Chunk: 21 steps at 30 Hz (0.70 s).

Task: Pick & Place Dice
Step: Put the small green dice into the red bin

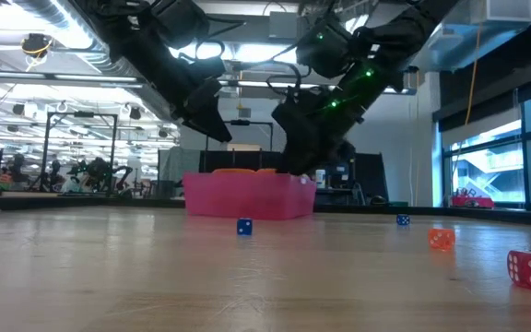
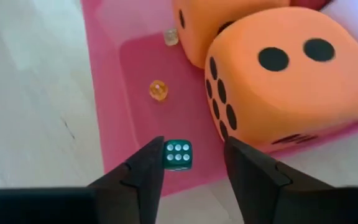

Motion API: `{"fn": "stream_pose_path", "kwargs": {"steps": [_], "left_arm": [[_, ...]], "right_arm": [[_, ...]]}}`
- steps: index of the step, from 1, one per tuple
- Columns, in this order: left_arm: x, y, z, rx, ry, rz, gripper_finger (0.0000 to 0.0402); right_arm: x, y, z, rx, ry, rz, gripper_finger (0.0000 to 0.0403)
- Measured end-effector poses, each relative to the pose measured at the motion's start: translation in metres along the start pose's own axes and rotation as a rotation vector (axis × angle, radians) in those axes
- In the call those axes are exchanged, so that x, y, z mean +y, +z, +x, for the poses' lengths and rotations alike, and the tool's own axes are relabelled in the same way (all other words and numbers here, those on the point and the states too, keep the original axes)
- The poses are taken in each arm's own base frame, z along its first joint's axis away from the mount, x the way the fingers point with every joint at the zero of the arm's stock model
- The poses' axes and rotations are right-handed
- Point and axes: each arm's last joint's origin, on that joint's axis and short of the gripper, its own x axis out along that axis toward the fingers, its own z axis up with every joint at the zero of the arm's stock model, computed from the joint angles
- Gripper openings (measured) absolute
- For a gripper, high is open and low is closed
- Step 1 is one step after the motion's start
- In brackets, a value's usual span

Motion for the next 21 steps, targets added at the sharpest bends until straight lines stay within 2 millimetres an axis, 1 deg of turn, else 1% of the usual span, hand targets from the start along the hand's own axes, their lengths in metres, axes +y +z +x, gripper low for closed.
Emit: {"fn": "stream_pose_path", "kwargs": {"steps": [4, 14, 16, 21], "left_arm": [[0.0000, 0.0000, 0.0000, 0.000, 0.000, 0.000, 0.0143], [0.0000, -0.0003, 0.0000, 0.003, 0.000, 0.001, 0.0143], [0.0000, -0.0003, 0.0000, 0.003, 0.000, 0.001, 0.0143], [0.0000, -0.0004, 0.0000, 0.004, 0.000, 0.001, 0.0143]], "right_arm": [[-0.0001, 0.0000, -0.0001, 0.000, -0.004, 0.068, 0.0159], [-0.0003, -0.0011, -0.0005, 0.006, -0.019, 0.069, 0.0137], [0.0013, -0.0020, -0.0010, 0.008, -0.019, 0.037, 0.0133], [0.0066, -0.0057, -0.0031, 0.022, -0.015, -0.164, 0.0128]]}}
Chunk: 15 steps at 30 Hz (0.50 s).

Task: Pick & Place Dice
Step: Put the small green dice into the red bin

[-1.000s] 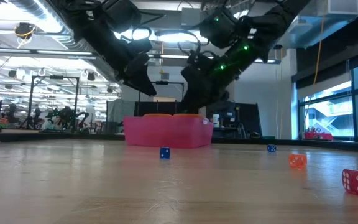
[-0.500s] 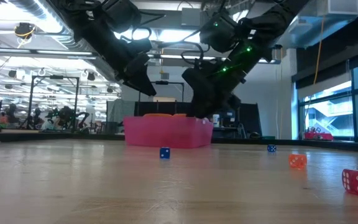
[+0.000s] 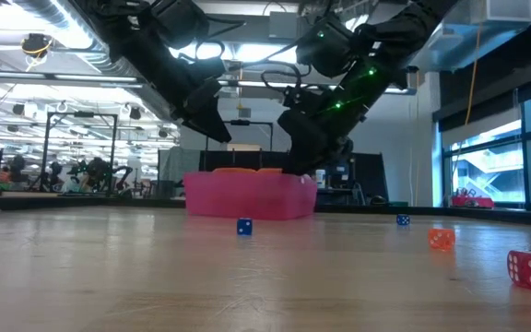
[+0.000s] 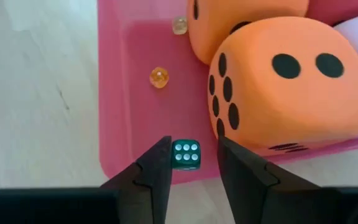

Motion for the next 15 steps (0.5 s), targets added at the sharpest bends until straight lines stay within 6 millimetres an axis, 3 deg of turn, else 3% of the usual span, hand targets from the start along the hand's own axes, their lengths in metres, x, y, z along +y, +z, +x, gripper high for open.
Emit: {"fn": "stream_pose_path", "kwargs": {"steps": [8, 15], "left_arm": [[0.0000, -0.0001, 0.0000, 0.001, 0.000, 0.000, 0.0143], [0.0000, -0.0002, 0.0000, 0.002, 0.000, 0.000, 0.0143]], "right_arm": [[0.0001, 0.0000, 0.0000, 0.001, 0.006, -0.054, 0.0132], [-0.0011, 0.0002, -0.0017, 0.005, -0.011, -0.132, 0.0175]]}}
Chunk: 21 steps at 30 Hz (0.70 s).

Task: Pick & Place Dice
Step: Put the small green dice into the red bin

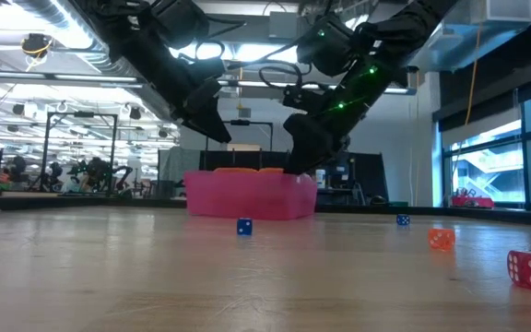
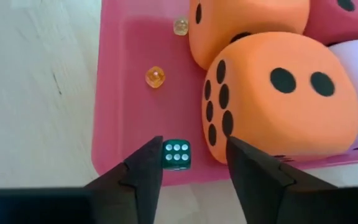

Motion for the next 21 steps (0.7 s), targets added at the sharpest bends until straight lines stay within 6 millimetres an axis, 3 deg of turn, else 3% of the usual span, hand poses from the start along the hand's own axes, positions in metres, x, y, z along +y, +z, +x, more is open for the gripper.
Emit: {"fn": "stream_pose_path", "kwargs": {"steps": [7, 21], "left_arm": [[0.000, 0.000, 0.000, 0.000, 0.000, 0.000, 0.0143], [0.000, 0.000, 0.000, 0.000, 0.000, -0.008, 0.0143]], "right_arm": [[-0.006, 0.004, -0.014, 0.001, 0.008, 0.040, 0.0207], [-0.007, -0.001, -0.014, 0.054, -0.002, 0.029, 0.0210]]}}
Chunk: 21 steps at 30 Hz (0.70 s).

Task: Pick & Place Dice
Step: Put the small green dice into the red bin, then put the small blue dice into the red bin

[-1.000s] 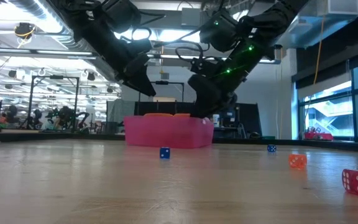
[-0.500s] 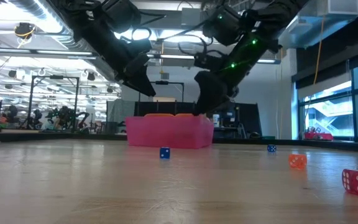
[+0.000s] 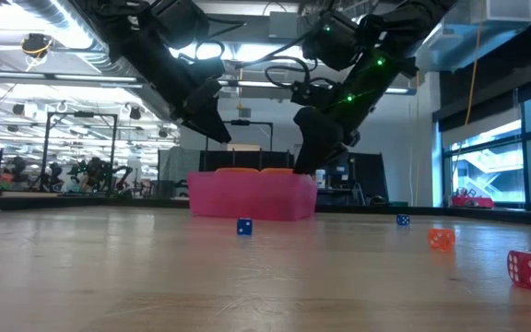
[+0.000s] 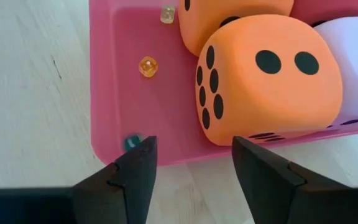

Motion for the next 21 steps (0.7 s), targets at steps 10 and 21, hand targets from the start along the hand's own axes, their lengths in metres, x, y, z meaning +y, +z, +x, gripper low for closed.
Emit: {"fn": "stream_pose_path", "kwargs": {"steps": [10, 21], "left_arm": [[0.000, 0.000, 0.000, 0.000, 0.000, -0.002, 0.0143], [0.000, -0.003, 0.000, 0.029, 0.000, 0.008, 0.0143]], "right_arm": [[-0.003, 0.019, -0.018, 0.060, -0.031, -0.051, 0.0210], [-0.014, -0.001, -0.070, 0.640, -0.185, 0.036, 0.0210]]}}
